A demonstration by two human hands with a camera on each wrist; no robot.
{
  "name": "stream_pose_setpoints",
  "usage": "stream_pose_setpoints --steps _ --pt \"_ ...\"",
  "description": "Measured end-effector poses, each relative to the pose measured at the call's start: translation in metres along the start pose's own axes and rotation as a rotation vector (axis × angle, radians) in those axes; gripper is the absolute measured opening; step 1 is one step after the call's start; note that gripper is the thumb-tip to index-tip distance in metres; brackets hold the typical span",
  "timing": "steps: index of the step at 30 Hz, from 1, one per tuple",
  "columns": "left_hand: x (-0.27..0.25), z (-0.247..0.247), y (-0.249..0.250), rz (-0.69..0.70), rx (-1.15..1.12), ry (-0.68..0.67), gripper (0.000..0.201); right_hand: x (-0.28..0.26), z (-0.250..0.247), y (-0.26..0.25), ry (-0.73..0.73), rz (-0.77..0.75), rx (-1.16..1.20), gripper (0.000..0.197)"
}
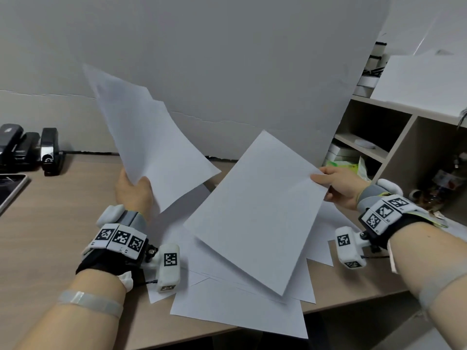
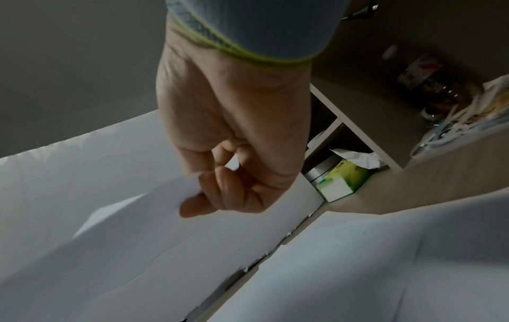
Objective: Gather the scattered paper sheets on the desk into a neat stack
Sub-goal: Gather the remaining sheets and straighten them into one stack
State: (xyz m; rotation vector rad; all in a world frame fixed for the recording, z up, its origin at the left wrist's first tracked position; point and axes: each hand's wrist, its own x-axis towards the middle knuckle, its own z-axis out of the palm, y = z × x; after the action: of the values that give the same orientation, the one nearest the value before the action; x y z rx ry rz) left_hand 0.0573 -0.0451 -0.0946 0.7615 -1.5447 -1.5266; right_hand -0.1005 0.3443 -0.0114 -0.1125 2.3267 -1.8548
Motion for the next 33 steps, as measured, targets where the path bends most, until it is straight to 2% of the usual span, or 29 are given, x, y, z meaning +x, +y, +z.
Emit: stream_pose_setpoints --steps 2,3,6,9,13,16,19,22,25,28,31,33 --pt "0.001 0.000 0.003 -0.024 -0.026 -0.025 0.035 0.001 0.002 0.003 -0.012 -0.001 0.020 0.010" --pt "0.000 0.000 0.004 -0.050 -0.050 -0.080 0.036 0.003 0.004 0.004 -0.012 -0.003 0.032 0.012" --pt "-0.012 0.007 0.010 -0.151 -0.101 -0.382 0.041 0.007 0.017 0.006 0.006 -0.019 0.046 0.018" --pt "-0.020 0.013 0.012 -0.207 0.030 -0.644 0.034 0.011 0.030 0.008 0.075 -0.034 -0.011 0.015" --pt "-0.022 0.014 0.005 -0.241 0.242 -0.837 0.025 0.024 0.038 0.025 0.198 -0.022 -0.113 0.023" --pt "-0.025 0.016 0.003 -0.241 0.280 -0.856 0.015 0.027 0.048 0.039 0.244 -0.011 -0.206 0.025" --pt "-0.020 0.014 0.000 -0.271 0.283 -0.824 0.040 0.025 0.064 0.041 0.269 -0.029 -0.306 0.024" --pt "-0.024 0.010 0.005 -0.354 0.302 -0.875 0.056 0.027 0.078 0.040 0.265 -0.060 -0.349 0.033" --pt "-0.027 0.009 0.008 -0.356 0.271 -0.974 0.050 0.029 0.089 0.037 0.243 -0.121 -0.360 0.035" --pt "-0.028 0.009 0.006 -0.344 0.307 -0.998 0.052 0.028 0.096 0.032 0.170 -0.168 -0.304 0.041" --pt "-0.029 0.009 0.006 -0.307 0.309 -0.955 0.046 0.024 0.088 0.025 0.122 -0.077 -0.310 0.058" --pt "-0.028 0.008 0.005 -0.295 0.288 -0.918 0.042 0.024 0.075 0.026 0.191 0.010 -0.467 0.064"
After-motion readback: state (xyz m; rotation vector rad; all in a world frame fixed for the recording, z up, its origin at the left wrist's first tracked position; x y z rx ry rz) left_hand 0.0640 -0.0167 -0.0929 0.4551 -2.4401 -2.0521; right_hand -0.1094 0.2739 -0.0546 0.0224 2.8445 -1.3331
